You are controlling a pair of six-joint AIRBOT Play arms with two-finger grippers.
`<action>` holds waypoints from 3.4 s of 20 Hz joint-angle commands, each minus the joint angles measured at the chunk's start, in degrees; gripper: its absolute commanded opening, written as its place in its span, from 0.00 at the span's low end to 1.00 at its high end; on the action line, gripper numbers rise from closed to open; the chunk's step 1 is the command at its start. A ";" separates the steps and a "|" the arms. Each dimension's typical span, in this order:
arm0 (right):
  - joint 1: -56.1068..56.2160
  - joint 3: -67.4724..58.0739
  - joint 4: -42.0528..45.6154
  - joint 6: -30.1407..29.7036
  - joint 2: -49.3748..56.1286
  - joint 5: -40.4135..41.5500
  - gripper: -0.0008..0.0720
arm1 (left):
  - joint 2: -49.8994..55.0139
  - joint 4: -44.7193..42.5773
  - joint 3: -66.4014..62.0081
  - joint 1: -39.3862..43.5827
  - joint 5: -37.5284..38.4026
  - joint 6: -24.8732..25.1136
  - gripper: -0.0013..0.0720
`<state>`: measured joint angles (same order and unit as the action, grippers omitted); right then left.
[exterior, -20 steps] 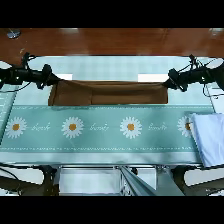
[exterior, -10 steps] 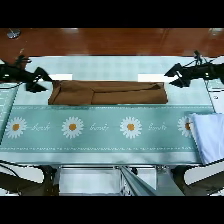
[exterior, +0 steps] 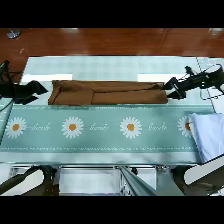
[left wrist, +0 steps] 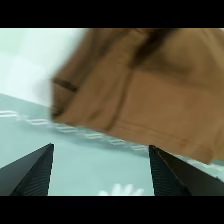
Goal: Fold the shirts.
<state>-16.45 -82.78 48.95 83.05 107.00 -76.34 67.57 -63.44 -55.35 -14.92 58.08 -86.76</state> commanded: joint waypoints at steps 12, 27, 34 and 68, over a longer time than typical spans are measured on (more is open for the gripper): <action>5.20 19.26 14.78 -4.85 -30.32 2.84 0.05 | 11.63 8.81 -1.92 41.64 -16.33 6.91 0.04; 5.20 32.89 7.39 0.92 -64.13 2.40 0.05 | 48.11 22.08 -39.56 67.34 0.04 3.80 0.04; 7.80 27.61 5.81 1.62 -63.19 -0.83 0.05 | 39.78 16.72 -46.42 48.59 5.75 2.21 0.04; 26.62 15.93 20.90 17.99 -37.42 14.71 0.85 | -30.64 15.89 30.86 9.94 -3.93 8.17 0.05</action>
<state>12.12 -89.97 61.34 93.56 86.13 -77.84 36.88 -47.55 -24.56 -4.97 54.19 -78.83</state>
